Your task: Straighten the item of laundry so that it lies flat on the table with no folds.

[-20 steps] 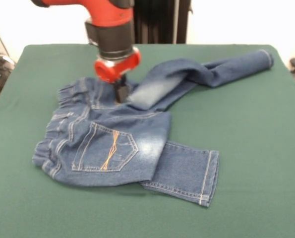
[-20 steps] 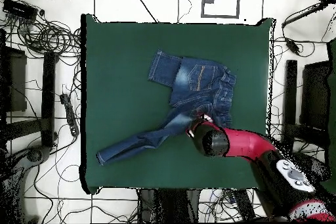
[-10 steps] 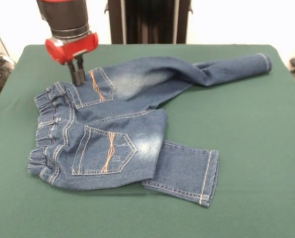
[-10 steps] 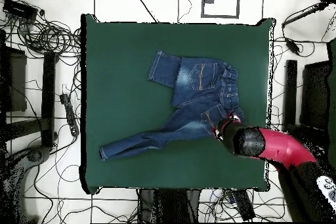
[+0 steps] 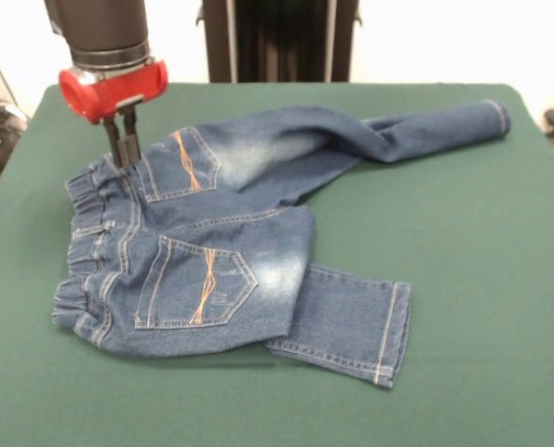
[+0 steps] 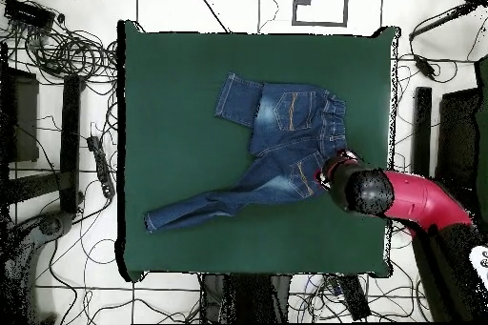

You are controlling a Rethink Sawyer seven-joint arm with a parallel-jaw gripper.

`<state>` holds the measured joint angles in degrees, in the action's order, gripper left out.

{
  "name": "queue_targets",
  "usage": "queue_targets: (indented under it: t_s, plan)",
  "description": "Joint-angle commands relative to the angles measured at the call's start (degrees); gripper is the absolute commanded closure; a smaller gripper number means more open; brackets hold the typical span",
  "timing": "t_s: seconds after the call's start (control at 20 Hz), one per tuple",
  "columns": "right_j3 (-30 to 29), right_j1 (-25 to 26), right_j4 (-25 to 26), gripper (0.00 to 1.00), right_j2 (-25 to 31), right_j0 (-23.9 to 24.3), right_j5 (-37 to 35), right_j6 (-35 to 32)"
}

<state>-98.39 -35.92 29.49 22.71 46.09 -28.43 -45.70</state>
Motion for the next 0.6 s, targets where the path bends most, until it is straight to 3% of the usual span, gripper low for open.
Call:
queue_targets:
  t_s: [0.05,0.35,0.6]
  plan:
    - [1.0,1.0,2.4,1.00,6.5,-1.6,-4.5,5.7]
    - [-5.6,-0.6,3.6,1.00,2.1,-5.2,0.2,-4.3]
    - [-6.2,0.4,3.2,1.00,-0.8,-9.6,0.5,-9.6]
